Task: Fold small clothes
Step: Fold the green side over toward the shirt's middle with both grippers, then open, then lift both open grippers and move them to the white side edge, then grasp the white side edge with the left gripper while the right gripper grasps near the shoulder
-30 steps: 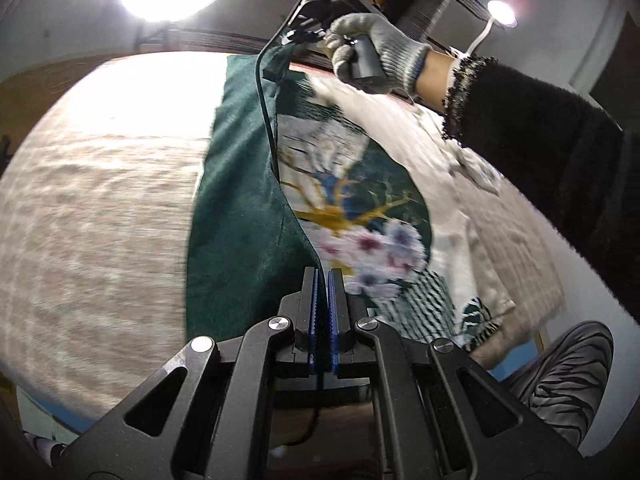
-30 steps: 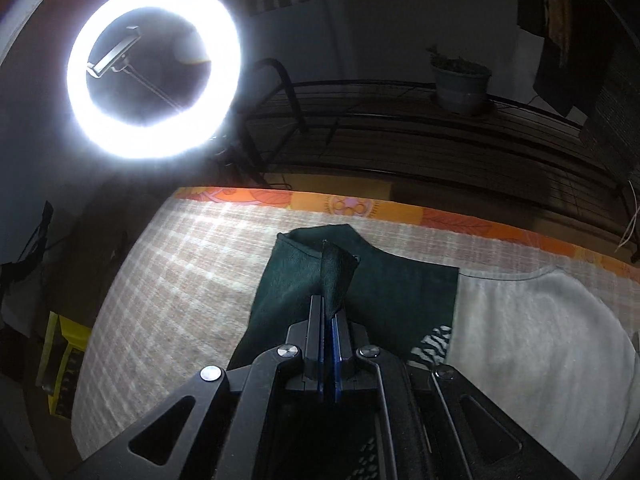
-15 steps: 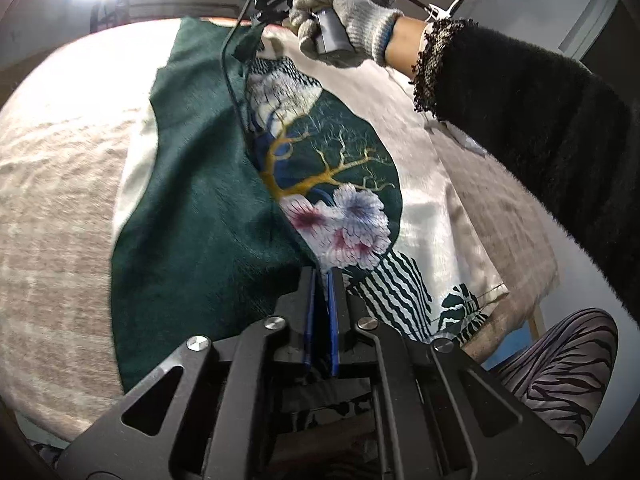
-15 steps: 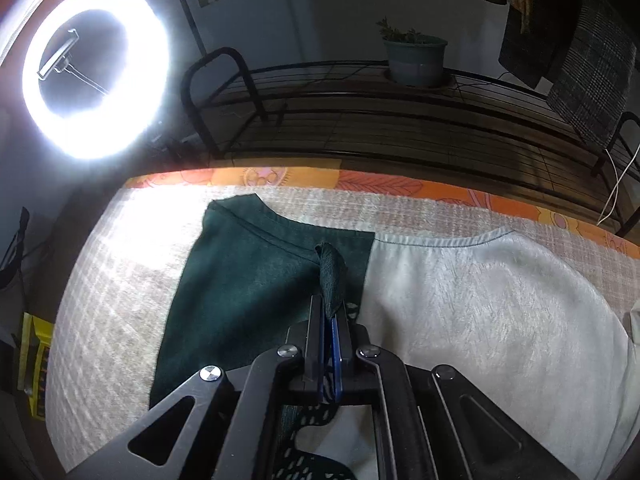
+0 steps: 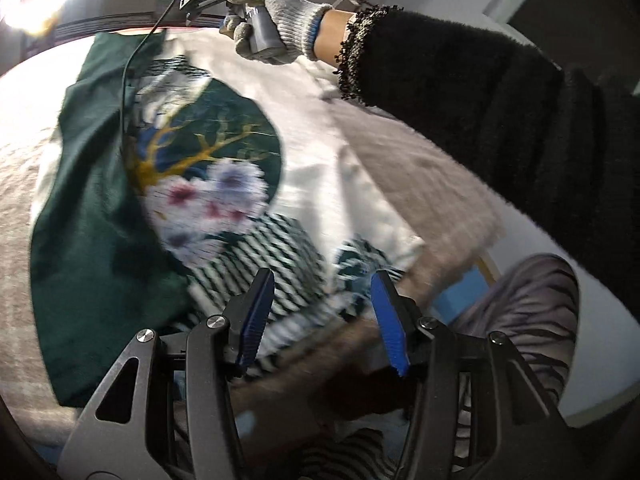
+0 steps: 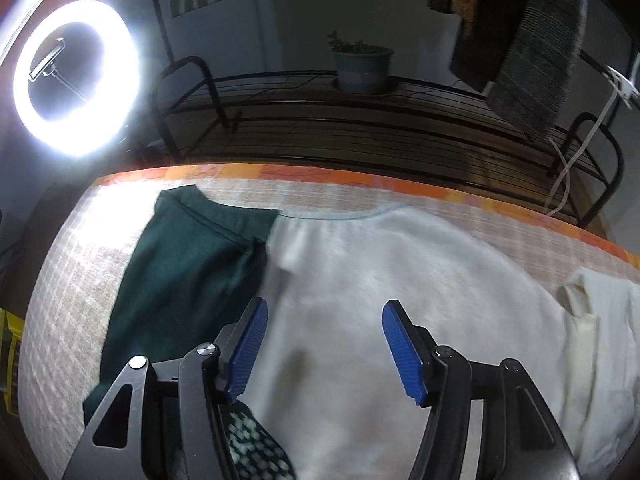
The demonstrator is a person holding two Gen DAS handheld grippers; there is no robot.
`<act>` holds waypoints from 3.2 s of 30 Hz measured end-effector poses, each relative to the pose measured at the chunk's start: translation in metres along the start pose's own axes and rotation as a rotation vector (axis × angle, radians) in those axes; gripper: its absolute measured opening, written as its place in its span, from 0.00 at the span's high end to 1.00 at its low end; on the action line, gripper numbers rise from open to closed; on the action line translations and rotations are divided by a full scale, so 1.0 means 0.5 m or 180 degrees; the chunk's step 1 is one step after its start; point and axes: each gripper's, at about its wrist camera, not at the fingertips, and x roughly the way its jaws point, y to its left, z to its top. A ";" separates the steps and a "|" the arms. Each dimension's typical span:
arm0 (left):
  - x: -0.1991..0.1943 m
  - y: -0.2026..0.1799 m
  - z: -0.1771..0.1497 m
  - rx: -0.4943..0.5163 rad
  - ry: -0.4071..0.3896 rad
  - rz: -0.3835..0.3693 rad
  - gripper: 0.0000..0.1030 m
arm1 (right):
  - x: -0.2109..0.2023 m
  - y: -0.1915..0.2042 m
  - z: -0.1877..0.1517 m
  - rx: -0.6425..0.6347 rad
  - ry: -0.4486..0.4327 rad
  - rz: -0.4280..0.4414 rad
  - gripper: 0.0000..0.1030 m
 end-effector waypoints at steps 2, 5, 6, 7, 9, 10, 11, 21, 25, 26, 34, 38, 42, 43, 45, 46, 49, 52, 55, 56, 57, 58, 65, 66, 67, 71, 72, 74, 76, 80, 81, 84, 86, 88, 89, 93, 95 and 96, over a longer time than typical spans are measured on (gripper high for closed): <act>-0.008 -0.022 -0.006 0.0067 -0.0015 -0.0072 0.50 | -0.027 -0.027 -0.015 0.0043 -0.0046 -0.0071 0.40; -0.023 -0.047 -0.017 0.0149 -0.0044 -0.0179 0.50 | -0.071 -0.069 -0.040 0.0122 -0.0101 -0.0143 0.40; -0.025 -0.054 -0.020 0.0163 -0.0039 -0.0202 0.50 | -0.087 -0.084 -0.050 0.0139 -0.0115 -0.0171 0.40; -0.029 -0.062 -0.025 0.0178 -0.0027 -0.0228 0.50 | -0.103 -0.098 -0.059 0.0148 -0.0128 -0.0212 0.40; -0.036 -0.071 -0.033 0.0201 -0.0026 -0.0242 0.50 | -0.133 -0.125 -0.075 0.0189 -0.0164 -0.0282 0.40; -0.042 -0.074 -0.038 0.0210 -0.0034 -0.0239 0.50 | -0.148 -0.136 -0.084 0.0231 -0.0191 -0.0289 0.40; -0.051 -0.077 -0.044 0.0211 -0.0049 -0.0238 0.50 | -0.170 -0.153 -0.098 0.0303 -0.0229 -0.0264 0.40; -0.139 -0.024 -0.048 -0.0237 -0.0451 -0.0052 0.50 | -0.359 -0.245 -0.248 0.0567 -0.0615 -0.0077 0.40; -0.161 -0.006 -0.038 -0.0310 -0.0511 0.0046 0.50 | -0.441 -0.300 -0.290 0.0735 -0.0831 -0.0039 0.40; -0.166 -0.002 -0.035 -0.0317 -0.0533 0.0083 0.50 | -0.461 -0.313 -0.297 0.0779 -0.0888 -0.0044 0.40; -0.109 -0.013 0.012 0.0019 -0.0473 0.0806 0.50 | -0.586 -0.460 -0.417 0.1137 -0.1170 -0.0038 0.40; -0.018 -0.051 0.023 0.0482 -0.0346 0.1117 0.50 | -0.585 -0.509 -0.466 0.1241 -0.1056 -0.0071 0.42; 0.065 -0.089 0.026 0.0554 -0.0179 0.0861 0.50 | -0.572 -0.538 -0.495 0.1316 -0.0969 0.0020 0.45; 0.083 -0.104 0.026 0.0583 -0.0134 0.0784 0.50 | -0.565 -0.542 -0.497 0.1321 -0.0939 0.0054 0.47; 0.117 -0.139 0.021 0.0682 -0.0073 0.0648 0.50 | -0.553 -0.544 -0.501 0.1303 -0.0885 0.0116 0.48; 0.137 -0.156 0.020 0.0744 -0.0025 0.0564 0.50 | -0.551 -0.546 -0.508 0.1296 -0.0873 0.0132 0.48; 0.187 -0.190 0.021 0.0856 0.0102 0.0551 0.50 | -0.543 -0.549 -0.510 0.1281 -0.0852 0.0212 0.48; 0.231 -0.204 0.025 0.0906 0.0214 0.0590 0.50 | -0.538 -0.553 -0.513 0.1294 -0.0853 0.0340 0.48; 0.268 -0.210 0.029 0.0944 0.0290 0.0637 0.50 | -0.523 -0.554 -0.508 0.1319 -0.0814 0.0479 0.48; 0.276 -0.213 0.030 0.0953 0.0285 0.0656 0.50 | -0.517 -0.551 -0.506 0.1319 -0.0794 0.0498 0.48; 0.283 -0.217 0.033 0.0970 0.0264 0.0678 0.50 | -0.509 -0.549 -0.501 0.1322 -0.0767 0.0528 0.48; 0.288 -0.221 0.036 0.0984 0.0253 0.0693 0.50 | -0.498 -0.546 -0.493 0.1333 -0.0742 0.0573 0.48; 0.299 -0.197 0.064 0.0682 0.0239 0.0620 0.97 | -0.386 -0.497 -0.426 0.1359 -0.0483 0.0837 0.48; 0.296 -0.193 0.067 0.0618 0.0244 0.0584 0.97 | -0.367 -0.490 -0.418 0.1386 -0.0434 0.0863 0.48; 0.292 -0.190 0.068 0.0573 0.0242 0.0562 0.98 | -0.345 -0.484 -0.410 0.1430 -0.0369 0.0901 0.48; 0.274 -0.186 0.069 0.0443 0.0200 0.0486 0.98 | -0.242 -0.460 -0.385 0.1588 -0.0054 0.1021 0.55; 0.272 -0.185 0.069 0.0414 0.0195 0.0473 0.98 | -0.225 -0.457 -0.380 0.1606 -0.0003 0.1000 0.55; 0.269 -0.181 0.071 0.0356 0.0189 0.0456 0.98 | -0.190 -0.454 -0.372 0.1701 0.0082 0.0947 0.55; 0.268 -0.176 0.075 0.0291 0.0177 0.0441 0.98 | -0.166 -0.454 -0.365 0.1798 0.0130 0.0938 0.55; 0.268 -0.167 0.081 0.0212 0.0173 0.0408 0.98 | -0.134 -0.433 -0.343 0.1729 0.0197 0.0825 0.61; 0.268 -0.166 0.082 0.0205 0.0172 0.0403 0.98 | -0.132 -0.429 -0.334 0.1713 0.0166 0.0773 0.62; 0.267 -0.161 0.088 0.0181 0.0158 0.0394 0.98 | -0.115 -0.421 -0.318 0.1765 0.0212 0.0808 0.93; 0.258 -0.150 0.089 0.0118 0.0141 0.0354 0.98 | -0.113 -0.409 -0.306 0.1709 0.0233 0.0718 0.99; 0.246 -0.141 0.090 0.0059 0.0109 0.0327 0.98 | -0.125 -0.391 -0.286 0.1568 0.0175 0.0629 1.00; 0.237 -0.134 0.089 0.0020 0.0083 0.0315 0.98 | -0.134 -0.382 -0.276 0.1516 0.0126 0.0606 1.00; 0.201 -0.111 0.086 -0.0127 -0.0009 0.0265 0.98 | -0.180 -0.329 -0.226 0.1224 -0.0100 0.0424 1.00; 0.176 -0.096 0.086 -0.0195 -0.0088 0.0269 0.98 | -0.197 -0.297 -0.203 0.1100 -0.0180 0.0387 1.00; 0.163 -0.088 0.086 -0.0228 -0.0125 0.0274 0.98 | -0.204 -0.277 -0.189 0.1037 -0.0212 0.0391 1.00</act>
